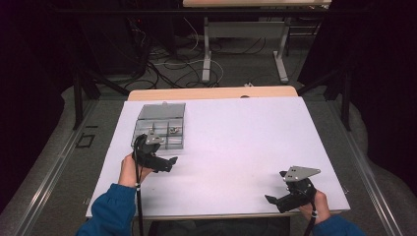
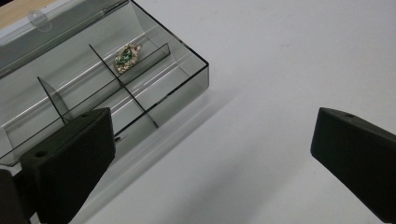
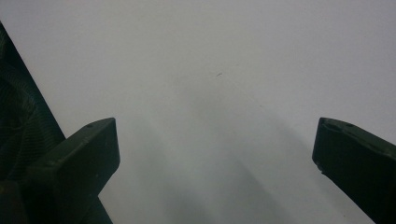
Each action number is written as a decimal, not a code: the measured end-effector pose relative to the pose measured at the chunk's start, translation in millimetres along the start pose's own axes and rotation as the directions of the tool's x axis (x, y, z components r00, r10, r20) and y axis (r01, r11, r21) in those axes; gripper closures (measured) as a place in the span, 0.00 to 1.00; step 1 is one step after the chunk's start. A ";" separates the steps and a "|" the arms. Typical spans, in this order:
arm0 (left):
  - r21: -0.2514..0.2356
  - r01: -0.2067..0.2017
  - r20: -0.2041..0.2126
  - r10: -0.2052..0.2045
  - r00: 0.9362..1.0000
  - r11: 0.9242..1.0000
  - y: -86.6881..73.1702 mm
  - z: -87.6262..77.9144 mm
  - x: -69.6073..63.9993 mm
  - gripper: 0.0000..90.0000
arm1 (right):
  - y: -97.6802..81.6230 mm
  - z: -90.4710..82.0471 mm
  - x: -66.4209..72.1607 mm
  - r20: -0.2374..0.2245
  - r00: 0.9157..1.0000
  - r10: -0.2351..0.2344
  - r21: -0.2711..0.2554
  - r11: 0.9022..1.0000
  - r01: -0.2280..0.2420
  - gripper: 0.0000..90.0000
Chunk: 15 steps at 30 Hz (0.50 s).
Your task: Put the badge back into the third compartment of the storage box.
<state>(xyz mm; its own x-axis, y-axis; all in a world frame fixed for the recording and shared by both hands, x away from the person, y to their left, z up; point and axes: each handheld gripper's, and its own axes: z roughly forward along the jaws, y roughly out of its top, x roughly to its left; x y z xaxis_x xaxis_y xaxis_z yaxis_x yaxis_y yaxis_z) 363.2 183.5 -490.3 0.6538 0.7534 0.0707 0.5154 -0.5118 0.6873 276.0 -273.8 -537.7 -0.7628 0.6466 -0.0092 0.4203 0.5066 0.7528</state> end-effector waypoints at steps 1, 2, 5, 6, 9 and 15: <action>0.005 -0.001 0.000 0.001 1.000 1.000 -1.3 -1.1 -0.9 0.00 | 0.0 -0.1 0.1 0.000 1.000 -0.001 0.000 1.000 0.001 0.00; 0.010 -0.002 0.004 0.002 1.000 1.000 -2.5 -2.0 -1.8 0.00 | 0.0 -0.1 0.1 0.000 1.000 -0.001 -0.001 1.000 0.001 0.00; 0.022 -0.006 0.008 0.006 1.000 1.000 -7.8 -5.3 -4.7 0.00 | -0.2 -0.1 0.3 -0.001 1.000 0.005 0.000 1.000 -0.005 0.00; 0.019 -0.005 0.008 0.005 1.000 1.000 -10.1 -6.3 -5.9 0.00 | -0.1 -0.1 0.0 0.001 1.000 0.000 0.000 1.000 0.000 0.00; 0.018 -0.008 0.013 0.008 1.000 1.000 -16.7 -10.9 -8.6 0.00 | 0.0 -0.1 0.1 0.001 1.000 0.000 0.000 1.000 0.000 0.00; 0.020 -0.008 0.015 0.008 1.000 1.000 -31.3 -20.0 -14.2 0.00 | -0.1 -0.2 0.0 -0.001 1.000 -0.004 0.002 1.000 0.004 0.00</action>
<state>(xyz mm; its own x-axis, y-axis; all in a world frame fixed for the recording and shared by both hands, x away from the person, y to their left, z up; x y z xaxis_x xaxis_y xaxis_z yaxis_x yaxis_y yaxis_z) 326.7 197.1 -498.4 0.6660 0.7431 0.0652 0.5213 -0.5262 0.6718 275.9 -273.9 -537.6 -0.7648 0.6442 -0.0115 0.4186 0.5104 0.7512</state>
